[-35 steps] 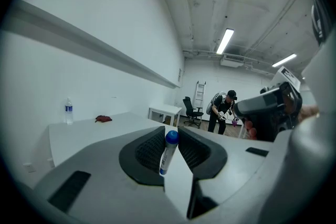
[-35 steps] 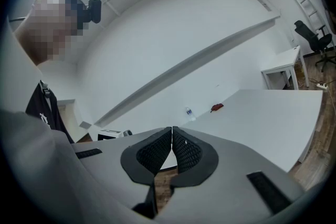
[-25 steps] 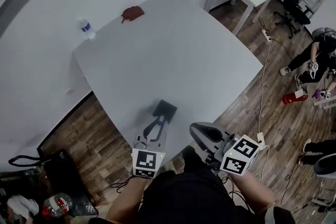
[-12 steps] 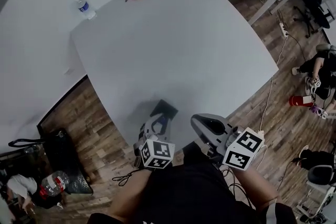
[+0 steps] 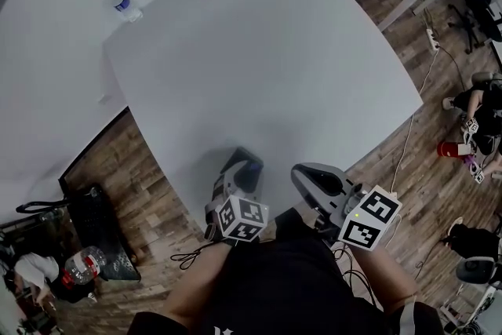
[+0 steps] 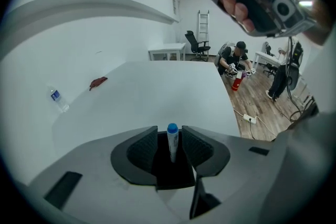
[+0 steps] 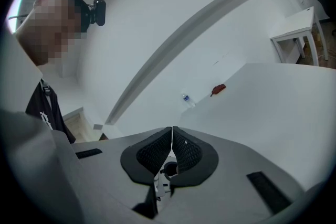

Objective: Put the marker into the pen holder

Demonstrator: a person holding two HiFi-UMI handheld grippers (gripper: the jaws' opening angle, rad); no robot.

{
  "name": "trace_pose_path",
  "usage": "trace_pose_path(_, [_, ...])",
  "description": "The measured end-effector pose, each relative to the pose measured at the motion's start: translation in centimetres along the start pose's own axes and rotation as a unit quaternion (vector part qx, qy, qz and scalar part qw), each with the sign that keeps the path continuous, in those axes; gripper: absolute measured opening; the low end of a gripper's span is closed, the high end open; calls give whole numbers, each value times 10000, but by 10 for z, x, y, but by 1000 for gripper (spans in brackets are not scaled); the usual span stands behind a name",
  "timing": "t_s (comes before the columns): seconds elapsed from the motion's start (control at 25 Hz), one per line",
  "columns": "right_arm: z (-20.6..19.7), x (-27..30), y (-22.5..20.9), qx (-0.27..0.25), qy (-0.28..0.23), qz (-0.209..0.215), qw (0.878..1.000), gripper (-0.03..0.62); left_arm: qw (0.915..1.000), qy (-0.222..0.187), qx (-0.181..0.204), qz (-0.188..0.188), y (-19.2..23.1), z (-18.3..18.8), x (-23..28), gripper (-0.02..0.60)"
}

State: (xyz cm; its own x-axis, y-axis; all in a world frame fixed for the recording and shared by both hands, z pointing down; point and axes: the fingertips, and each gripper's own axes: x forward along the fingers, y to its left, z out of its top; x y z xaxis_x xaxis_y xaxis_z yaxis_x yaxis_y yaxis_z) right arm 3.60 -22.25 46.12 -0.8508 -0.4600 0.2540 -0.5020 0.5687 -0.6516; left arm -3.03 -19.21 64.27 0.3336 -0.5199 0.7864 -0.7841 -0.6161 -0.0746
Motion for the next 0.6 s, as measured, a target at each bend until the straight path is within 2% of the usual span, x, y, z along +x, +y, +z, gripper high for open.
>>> trace_pose_path(0.32, [-5,14,9,-163,54,158,9997,17,9995,-277,-142,37,2,10,-27,126])
trace_pose_path(0.52, [-16,24,19,-436,163,145,9988,17,9971,-722,-251,19,6,26,-52,124])
trace_pose_path(0.6, [-22,25,24,-546,196,91,9983,15,9950,-951,-311,5,7,34,-65,90])
